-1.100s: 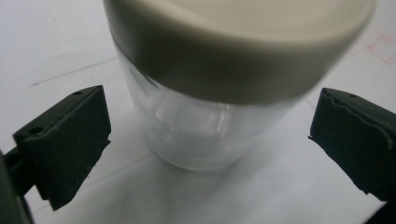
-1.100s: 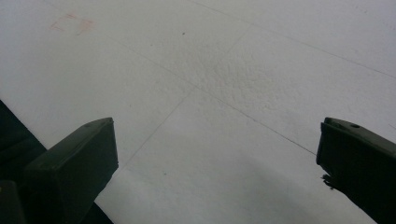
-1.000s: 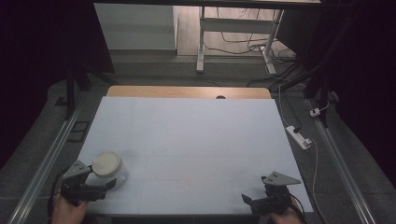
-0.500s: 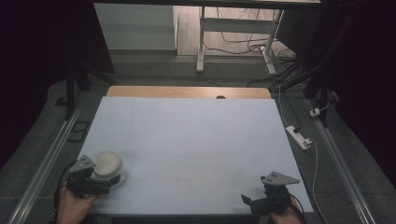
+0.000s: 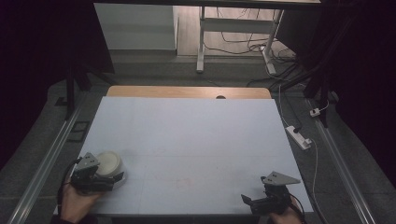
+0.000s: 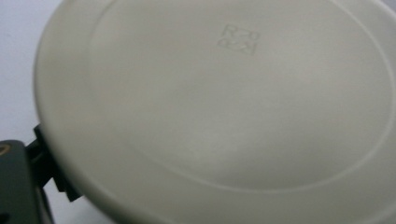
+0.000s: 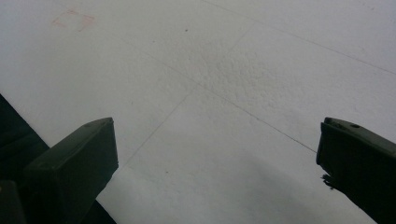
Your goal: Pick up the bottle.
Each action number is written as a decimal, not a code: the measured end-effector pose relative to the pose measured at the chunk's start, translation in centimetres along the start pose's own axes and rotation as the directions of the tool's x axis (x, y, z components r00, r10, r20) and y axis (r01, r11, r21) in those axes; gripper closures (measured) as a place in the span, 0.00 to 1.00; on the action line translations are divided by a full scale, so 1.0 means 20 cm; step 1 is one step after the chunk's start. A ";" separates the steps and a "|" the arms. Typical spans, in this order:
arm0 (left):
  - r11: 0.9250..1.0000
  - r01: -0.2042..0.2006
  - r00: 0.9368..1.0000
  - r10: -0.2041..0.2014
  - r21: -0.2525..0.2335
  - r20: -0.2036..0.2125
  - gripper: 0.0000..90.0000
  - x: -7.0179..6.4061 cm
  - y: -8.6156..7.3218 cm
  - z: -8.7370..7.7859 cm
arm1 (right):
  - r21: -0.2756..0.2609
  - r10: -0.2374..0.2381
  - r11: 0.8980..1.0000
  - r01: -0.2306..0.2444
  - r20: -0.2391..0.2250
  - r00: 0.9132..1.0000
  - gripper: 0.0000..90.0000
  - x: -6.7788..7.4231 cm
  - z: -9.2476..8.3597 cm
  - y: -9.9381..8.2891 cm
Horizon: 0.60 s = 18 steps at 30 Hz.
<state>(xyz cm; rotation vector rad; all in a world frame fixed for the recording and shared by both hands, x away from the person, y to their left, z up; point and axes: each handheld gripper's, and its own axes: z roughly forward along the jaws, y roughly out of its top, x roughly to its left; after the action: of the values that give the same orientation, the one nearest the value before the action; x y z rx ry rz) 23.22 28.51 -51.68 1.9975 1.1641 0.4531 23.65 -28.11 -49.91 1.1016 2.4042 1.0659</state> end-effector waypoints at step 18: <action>1.000 -0.011 1.000 0.011 -0.004 -0.012 0.07 0.00 0.01 0.00 | 0.000 -0.002 1.000 0.002 0.001 1.000 0.00 0.00 0.00 0.00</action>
<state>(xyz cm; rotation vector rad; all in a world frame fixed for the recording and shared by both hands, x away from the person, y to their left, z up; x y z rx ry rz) 23.26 28.41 -51.52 2.0007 1.1594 0.4733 23.62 -28.08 -49.90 1.0991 2.4041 1.0647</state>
